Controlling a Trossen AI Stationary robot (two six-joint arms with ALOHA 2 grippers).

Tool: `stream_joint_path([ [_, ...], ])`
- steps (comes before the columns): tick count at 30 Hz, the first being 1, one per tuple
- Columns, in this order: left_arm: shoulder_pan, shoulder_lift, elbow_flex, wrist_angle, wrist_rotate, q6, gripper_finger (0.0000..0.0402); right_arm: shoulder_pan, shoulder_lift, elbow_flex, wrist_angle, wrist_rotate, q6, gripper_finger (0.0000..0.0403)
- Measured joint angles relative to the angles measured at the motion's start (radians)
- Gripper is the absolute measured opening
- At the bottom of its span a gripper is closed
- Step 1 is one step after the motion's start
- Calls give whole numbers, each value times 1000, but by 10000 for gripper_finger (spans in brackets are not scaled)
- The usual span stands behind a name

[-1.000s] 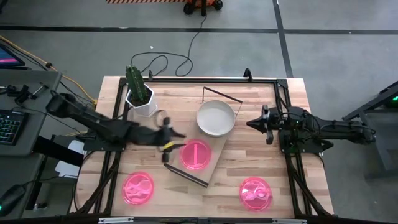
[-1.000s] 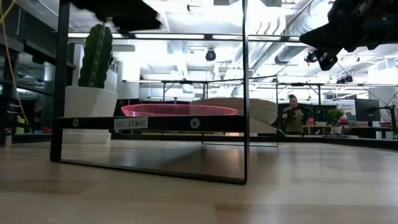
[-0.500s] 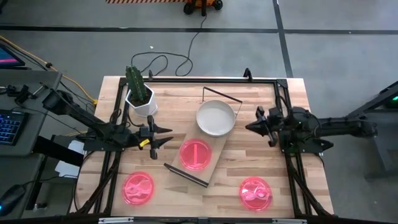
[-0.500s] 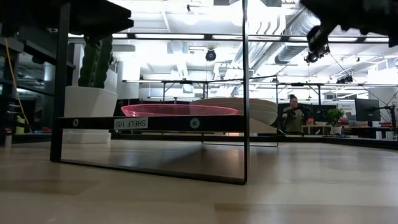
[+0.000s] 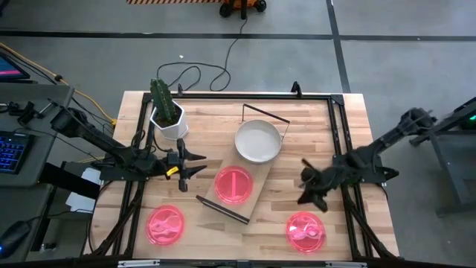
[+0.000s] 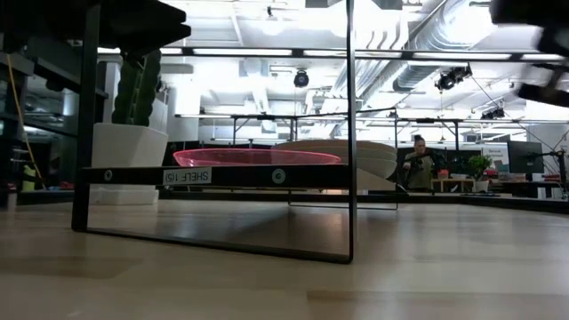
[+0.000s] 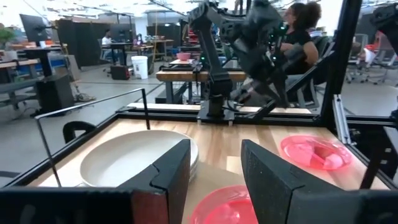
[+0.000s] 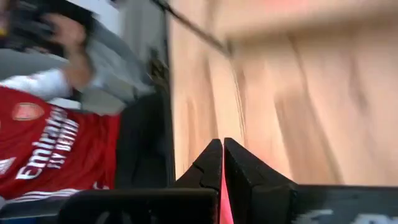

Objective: Place and stack plates onto a shelf
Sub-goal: Stack the right pink plate on top of the other pink plate on the shelf

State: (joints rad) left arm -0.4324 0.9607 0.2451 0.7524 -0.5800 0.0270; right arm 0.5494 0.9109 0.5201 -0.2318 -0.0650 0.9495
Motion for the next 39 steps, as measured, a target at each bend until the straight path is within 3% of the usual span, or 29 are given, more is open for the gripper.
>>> stream_joint_path([
  [6, 0, 0, 0, -6, 8, -26, 131, 164, 180, 23, -31, 1, 309, 0],
  [11, 0, 0, 0, -8, 34, -25, 131, 241, 293, 23, -45, -24, 443, 12],
  [24, 0, 0, 0, -8, 36, 10, 131, 250, 333, 22, -144, -50, 496, 128],
  [29, 0, 0, 0, -8, 36, 11, 131, 253, 334, 21, -250, -59, 509, 135],
  [39, 0, 0, 0, -8, 37, 6, 131, 293, 358, 21, -194, 10, 513, 136],
])
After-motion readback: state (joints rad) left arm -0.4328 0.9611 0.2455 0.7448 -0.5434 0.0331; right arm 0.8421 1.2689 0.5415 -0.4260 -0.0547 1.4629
